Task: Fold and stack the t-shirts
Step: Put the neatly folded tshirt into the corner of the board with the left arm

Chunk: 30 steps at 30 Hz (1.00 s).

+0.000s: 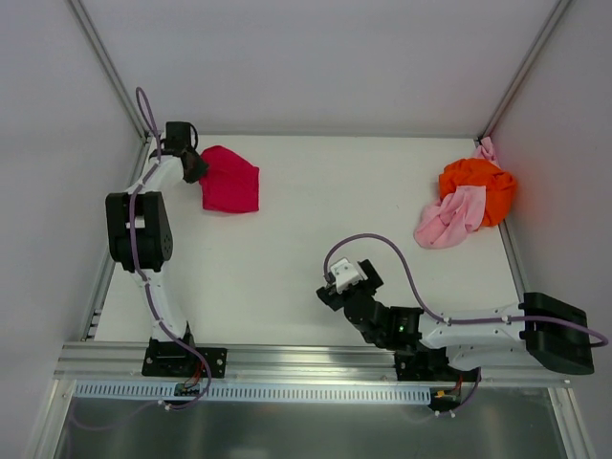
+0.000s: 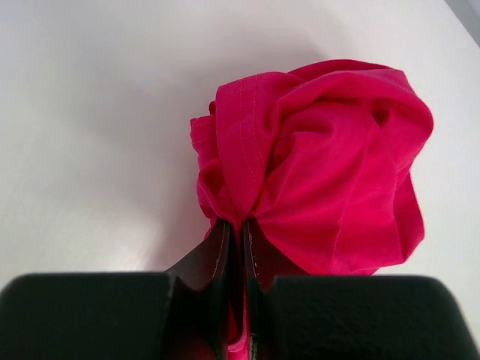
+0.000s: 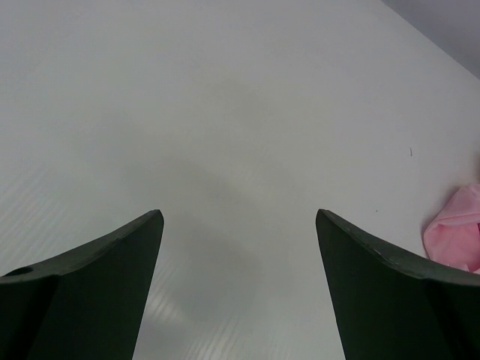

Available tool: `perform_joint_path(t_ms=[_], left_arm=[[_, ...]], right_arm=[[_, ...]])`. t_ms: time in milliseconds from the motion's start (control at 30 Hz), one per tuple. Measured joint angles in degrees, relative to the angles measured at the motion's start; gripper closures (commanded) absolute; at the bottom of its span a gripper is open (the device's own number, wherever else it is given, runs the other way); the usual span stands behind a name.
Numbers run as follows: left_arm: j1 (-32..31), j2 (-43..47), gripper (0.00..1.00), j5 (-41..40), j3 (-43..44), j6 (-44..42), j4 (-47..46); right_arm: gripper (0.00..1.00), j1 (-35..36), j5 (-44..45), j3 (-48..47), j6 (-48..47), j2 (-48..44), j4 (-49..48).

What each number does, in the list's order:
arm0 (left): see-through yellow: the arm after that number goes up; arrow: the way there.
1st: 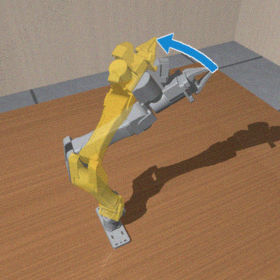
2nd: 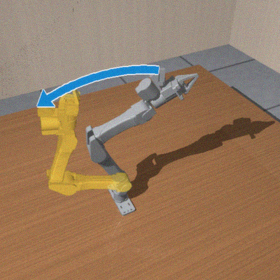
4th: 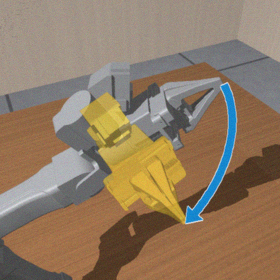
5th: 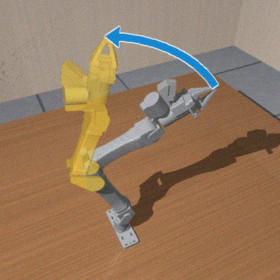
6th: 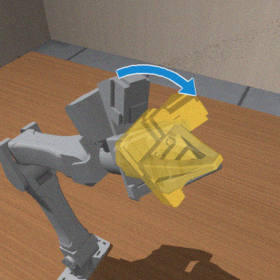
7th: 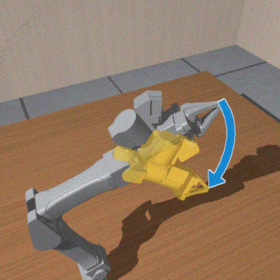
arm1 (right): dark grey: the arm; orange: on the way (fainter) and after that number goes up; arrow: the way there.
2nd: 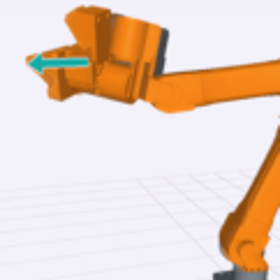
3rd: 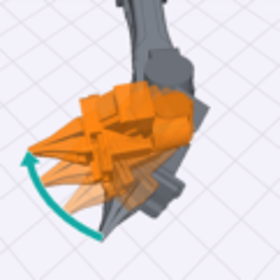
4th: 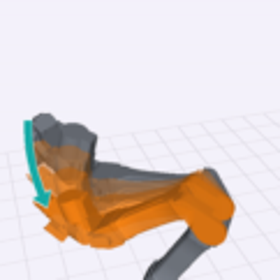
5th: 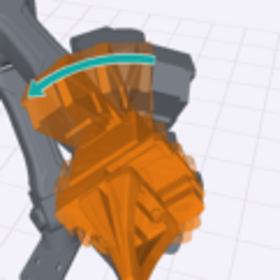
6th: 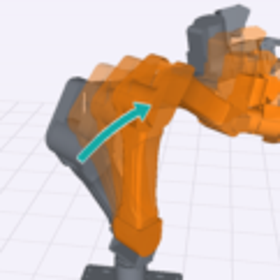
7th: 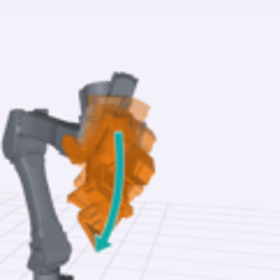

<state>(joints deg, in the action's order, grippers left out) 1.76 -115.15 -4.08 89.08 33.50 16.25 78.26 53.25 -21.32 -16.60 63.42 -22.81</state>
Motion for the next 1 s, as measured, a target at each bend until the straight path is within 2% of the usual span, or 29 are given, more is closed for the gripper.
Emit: perform_joint_path(t_ms=[200,433,667,800,1000], left_arm=[[1.75,-1.42,1.0,-4.57,3.65,0.0,3.5],[4.46,-3.82,1.0,-6.23,7.56,0.07,5.29],[8.85,-5.6,1.0,-9.33,7.56,1.55,7.43],[9.62,-5.6,1.0,-12.85,7.91,2.86,9.09],[9.99,-5.73,1.0,-14.01,8.33,3.48,10.4]], right_arm=[[0.12,1.97,-0.37,1.01,0.79,4.2,-3.63],[0.12,5.92,0.07,0.66,0.76,10.84,-5.14],[0.12,8.09,1.14,0.66,0.94,13.53,-7.04],[0.12,9.07,1.9,0.66,0.96,13.86,-7.65],[0.12,9.77,2.38,0.66,0.94,13.86,-8.26]])
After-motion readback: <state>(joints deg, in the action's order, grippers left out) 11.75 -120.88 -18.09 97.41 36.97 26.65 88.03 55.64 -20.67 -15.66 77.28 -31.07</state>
